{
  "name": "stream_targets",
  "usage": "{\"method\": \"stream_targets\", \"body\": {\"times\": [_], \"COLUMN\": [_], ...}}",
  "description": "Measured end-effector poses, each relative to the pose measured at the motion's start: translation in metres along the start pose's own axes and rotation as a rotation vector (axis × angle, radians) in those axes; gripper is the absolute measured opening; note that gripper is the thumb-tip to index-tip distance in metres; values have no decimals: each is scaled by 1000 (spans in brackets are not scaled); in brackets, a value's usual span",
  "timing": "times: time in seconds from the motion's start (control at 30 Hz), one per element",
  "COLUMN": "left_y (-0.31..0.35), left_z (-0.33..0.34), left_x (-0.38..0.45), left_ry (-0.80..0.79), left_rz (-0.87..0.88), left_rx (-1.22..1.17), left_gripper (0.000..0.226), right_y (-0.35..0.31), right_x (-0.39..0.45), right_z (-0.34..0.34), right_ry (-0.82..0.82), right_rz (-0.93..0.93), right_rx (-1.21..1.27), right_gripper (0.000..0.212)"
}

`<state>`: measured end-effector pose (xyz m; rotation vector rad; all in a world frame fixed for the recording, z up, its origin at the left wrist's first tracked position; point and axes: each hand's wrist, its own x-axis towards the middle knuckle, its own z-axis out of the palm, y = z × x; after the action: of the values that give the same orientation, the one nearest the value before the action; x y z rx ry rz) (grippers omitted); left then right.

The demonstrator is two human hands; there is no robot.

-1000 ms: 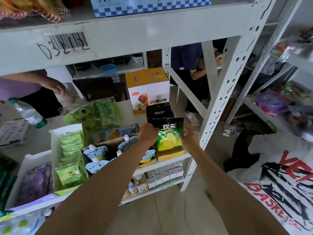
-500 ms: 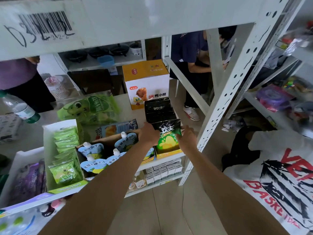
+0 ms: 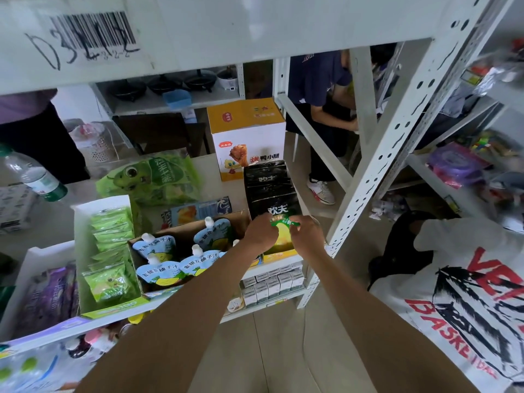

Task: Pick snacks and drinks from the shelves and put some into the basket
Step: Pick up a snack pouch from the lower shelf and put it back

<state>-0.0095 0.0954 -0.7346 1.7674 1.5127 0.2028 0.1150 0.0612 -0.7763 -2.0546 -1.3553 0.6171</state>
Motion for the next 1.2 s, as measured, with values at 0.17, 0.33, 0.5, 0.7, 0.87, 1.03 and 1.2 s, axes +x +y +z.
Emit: {"method": "stream_targets", "body": {"times": [0.17,0.33,0.5,0.7,0.87,1.03,1.2], "left_y": [-6,-21,-49,-78,-86,-90,-94], "left_z": [-1,-24,-29,-10,-8,-15,-31], "left_x": [-10,-46,-82,-107,-115,-122,-131], "left_ry": [118,353,522,438,432,421,499], "left_rz": [35,94,33,26,42,29,50], "left_rx": [-159,-486,-412,-114,-150,-226,-390], "left_gripper": [38,36,31,42,42,38,25], "right_y": [-3,-17,-36,-55,-58,-63,-74], "right_x": [-4,-23,-45,-59,-63,-70,-75], "right_z": [-3,-5,11,31,38,31,18], "right_ry": [8,-5,-285,-368,-320,-304,-231], "right_rz": [10,-59,-166,-204,-164,-171,-216], "right_rx": [30,172,225,80,13,42,103], "right_gripper": [27,23,39,38,21,20,19]}}
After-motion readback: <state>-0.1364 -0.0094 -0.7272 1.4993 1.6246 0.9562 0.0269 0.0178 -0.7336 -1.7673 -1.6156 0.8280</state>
